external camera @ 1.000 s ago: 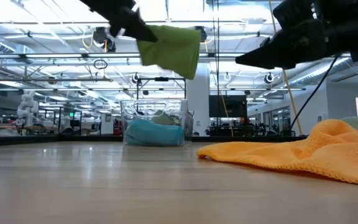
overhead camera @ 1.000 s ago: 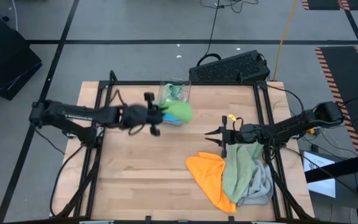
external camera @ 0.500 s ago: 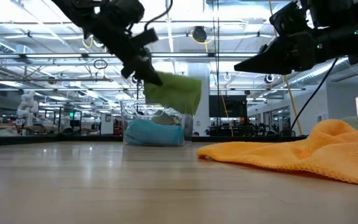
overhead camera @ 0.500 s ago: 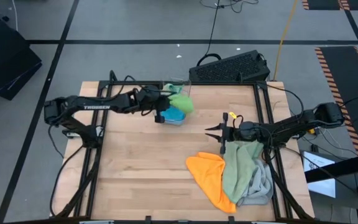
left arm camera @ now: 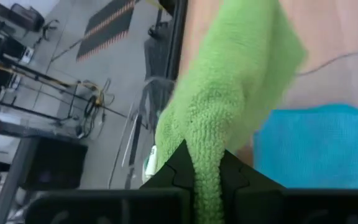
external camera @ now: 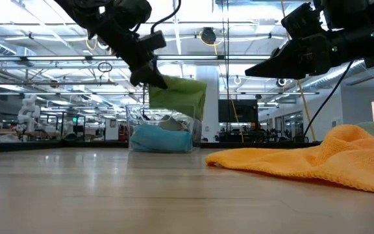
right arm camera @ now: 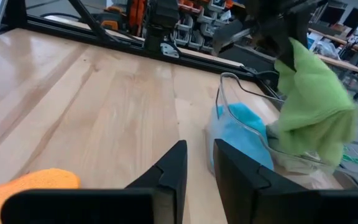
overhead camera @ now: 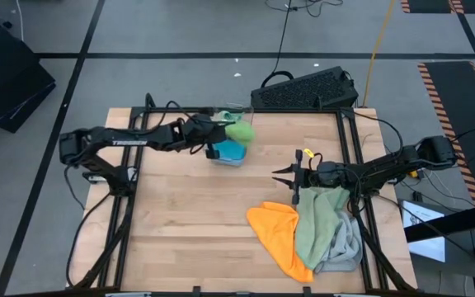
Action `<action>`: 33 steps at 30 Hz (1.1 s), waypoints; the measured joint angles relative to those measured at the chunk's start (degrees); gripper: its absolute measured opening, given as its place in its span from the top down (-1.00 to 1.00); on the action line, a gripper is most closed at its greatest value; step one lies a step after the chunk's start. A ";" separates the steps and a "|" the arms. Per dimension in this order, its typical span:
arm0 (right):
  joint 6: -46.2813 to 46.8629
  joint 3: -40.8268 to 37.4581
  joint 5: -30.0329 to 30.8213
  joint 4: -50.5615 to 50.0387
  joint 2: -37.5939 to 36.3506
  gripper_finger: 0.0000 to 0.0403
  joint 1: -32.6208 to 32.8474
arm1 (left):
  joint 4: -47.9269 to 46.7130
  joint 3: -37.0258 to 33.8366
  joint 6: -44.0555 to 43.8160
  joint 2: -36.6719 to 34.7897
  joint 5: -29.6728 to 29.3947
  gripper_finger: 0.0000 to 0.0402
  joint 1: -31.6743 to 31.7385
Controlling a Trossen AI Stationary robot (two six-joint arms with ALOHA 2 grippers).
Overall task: Fold microfiber towels
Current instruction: Put the folded green towel into the transparent bin
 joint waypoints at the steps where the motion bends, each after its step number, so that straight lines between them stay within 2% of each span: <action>1: 0.00 0.00 0.00 0.04 0.00 0.64 0.00 | -0.79 -0.02 0.12 -0.14 -0.58 0.89 0.21; 3: -0.03 0.00 0.00 0.05 0.00 0.64 0.00 | -1.80 -0.04 0.20 -0.13 -0.70 0.91 0.77; 7: -0.14 0.00 0.00 0.19 0.00 0.64 0.00 | -3.27 -0.07 -0.92 0.68 3.84 0.94 1.99; 12: -0.11 0.00 0.00 -0.23 0.00 0.64 0.00 | -6.24 -0.32 -0.91 0.87 3.96 0.88 1.89; 19: 0.00 -1.35 0.00 1.24 0.00 0.64 0.00 | -8.28 -1.22 2.25 0.94 14.01 0.91 2.26; 25: 0.85 -2.18 -0.02 2.03 0.00 0.64 0.01 | -9.68 -1.18 2.78 1.25 13.61 0.75 2.30; 33: 0.15 -2.19 -0.02 3.16 -0.02 0.64 0.00 | -14.00 -1.18 1.54 1.25 14.68 0.74 2.30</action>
